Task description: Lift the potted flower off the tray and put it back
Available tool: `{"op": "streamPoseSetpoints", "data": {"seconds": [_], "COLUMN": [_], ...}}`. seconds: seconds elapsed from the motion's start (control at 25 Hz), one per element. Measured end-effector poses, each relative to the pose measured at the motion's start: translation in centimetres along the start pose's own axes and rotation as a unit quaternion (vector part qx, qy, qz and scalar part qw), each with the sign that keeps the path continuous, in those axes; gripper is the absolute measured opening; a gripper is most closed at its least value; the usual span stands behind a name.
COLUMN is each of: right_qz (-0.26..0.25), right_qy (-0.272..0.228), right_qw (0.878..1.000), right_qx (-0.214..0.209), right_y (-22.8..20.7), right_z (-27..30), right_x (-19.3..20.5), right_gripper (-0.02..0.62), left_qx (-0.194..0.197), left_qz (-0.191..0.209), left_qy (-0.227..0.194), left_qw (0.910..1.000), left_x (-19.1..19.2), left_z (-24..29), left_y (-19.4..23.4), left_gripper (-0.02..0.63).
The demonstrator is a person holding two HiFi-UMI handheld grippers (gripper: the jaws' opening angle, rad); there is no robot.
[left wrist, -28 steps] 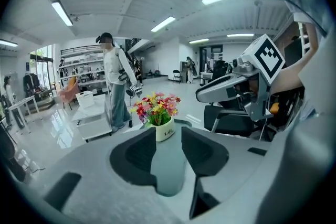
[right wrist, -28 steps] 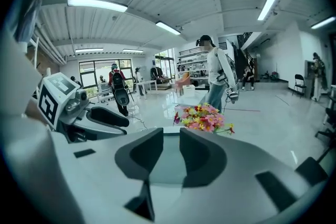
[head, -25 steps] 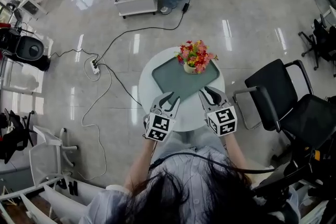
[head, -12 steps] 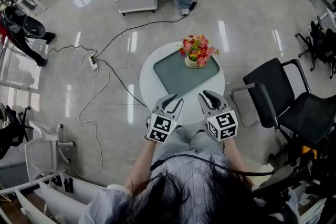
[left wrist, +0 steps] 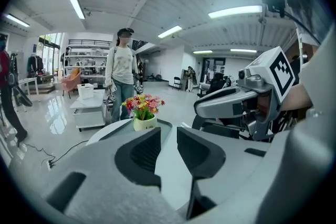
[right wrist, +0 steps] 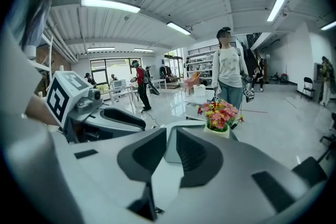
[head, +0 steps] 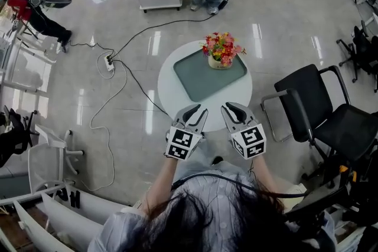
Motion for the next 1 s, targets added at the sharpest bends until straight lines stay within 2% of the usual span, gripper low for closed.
{"op": "streamPoseSetpoints", "data": {"seconds": [0.24,0.56,1.0], "right_qz": [0.002,0.023,-0.022], "right_qy": [-0.007,-0.021,-0.017], "right_qw": [1.000,0.999,0.999], "right_qx": [-0.009,-0.022,-0.039], "right_y": [1.4,3.9,7.5], "right_z": [-3.2,-7.7,-11.9], "right_x": [1.6,4.2,6.4], "right_gripper": [0.072,0.069,0.069], "left_qx": [0.012,-0.002,-0.029], "left_qz": [-0.012,0.000,-0.005], "left_qy": [-0.014,-0.012,-0.015], "left_qw": [0.9998,0.9999,0.9994], "left_x": [1.1,2.6,6.0], "left_z": [-1.4,-4.3,-8.7], "left_y": [-3.6,-8.6,-12.7], "left_gripper": [0.095,0.077,0.067]}}
Point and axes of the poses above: the fingertips, and each gripper's own axes: z forward along the fingers, y to its left, x out of its underside, the point moved 6 cm from there along -z, backward along the fingers, and after that the axes turned 3 degrees about -z, right-handed, at the moved point
